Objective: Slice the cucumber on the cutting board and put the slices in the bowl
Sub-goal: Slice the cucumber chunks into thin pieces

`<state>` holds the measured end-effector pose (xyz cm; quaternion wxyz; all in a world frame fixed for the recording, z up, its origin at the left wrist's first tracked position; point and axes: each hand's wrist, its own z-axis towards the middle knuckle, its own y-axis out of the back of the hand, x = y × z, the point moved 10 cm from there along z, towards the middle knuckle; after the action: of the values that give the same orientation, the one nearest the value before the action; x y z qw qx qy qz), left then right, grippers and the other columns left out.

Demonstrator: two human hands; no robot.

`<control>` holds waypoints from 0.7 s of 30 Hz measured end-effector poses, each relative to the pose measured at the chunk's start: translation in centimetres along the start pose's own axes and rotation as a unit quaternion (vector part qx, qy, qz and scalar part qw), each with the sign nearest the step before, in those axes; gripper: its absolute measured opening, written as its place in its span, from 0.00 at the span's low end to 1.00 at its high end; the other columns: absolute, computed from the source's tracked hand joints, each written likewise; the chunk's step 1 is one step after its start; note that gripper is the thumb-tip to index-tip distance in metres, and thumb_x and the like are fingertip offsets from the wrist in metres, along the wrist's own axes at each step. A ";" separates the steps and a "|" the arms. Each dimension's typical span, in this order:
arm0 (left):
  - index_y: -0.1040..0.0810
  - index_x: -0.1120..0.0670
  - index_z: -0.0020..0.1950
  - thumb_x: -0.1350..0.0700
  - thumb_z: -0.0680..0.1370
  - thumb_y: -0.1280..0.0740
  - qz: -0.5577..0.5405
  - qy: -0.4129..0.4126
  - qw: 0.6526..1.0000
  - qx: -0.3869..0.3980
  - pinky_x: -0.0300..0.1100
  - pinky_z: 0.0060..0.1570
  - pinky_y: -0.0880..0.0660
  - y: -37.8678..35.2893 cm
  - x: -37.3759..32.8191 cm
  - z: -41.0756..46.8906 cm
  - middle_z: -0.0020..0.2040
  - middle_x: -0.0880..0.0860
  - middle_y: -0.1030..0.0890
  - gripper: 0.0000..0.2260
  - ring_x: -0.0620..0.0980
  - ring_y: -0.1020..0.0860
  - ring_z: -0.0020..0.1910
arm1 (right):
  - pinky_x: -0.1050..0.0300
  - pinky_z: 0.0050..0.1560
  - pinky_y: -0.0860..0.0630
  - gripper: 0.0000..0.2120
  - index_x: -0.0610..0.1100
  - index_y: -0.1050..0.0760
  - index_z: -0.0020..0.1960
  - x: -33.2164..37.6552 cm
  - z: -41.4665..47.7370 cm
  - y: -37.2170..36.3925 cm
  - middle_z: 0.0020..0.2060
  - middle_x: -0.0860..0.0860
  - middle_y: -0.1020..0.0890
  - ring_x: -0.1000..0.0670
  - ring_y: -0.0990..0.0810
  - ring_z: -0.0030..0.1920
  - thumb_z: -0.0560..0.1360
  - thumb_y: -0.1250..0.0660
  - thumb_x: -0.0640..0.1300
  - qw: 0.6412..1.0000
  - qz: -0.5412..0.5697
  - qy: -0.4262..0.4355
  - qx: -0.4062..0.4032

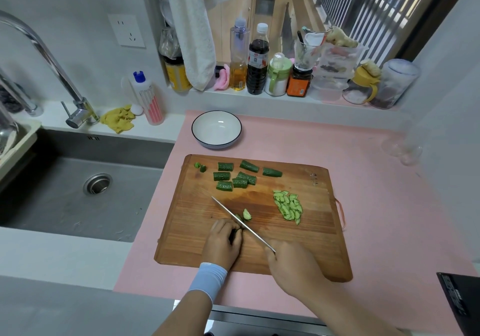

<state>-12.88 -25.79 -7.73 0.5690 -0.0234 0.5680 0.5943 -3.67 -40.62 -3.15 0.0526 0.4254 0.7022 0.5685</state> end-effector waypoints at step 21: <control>0.22 0.56 0.43 0.62 0.72 0.28 -0.003 -0.008 1.000 0.011 0.32 0.50 0.31 -0.4 -0.1 -0.1 0.43 0.49 0.24 0.04 0.47 0.27 0.45 | 0.54 0.40 0.28 0.13 0.47 0.23 0.47 0.6 3.2 -1.4 0.42 0.48 0.17 0.43 0.19 0.45 0.81 0.44 0.50 0.999 0.006 -0.032 0.023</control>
<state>-12.62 -26.10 -7.97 0.5757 -0.0142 0.5695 0.5866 -3.05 -37.81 -5.12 0.0621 0.4482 0.7104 0.5391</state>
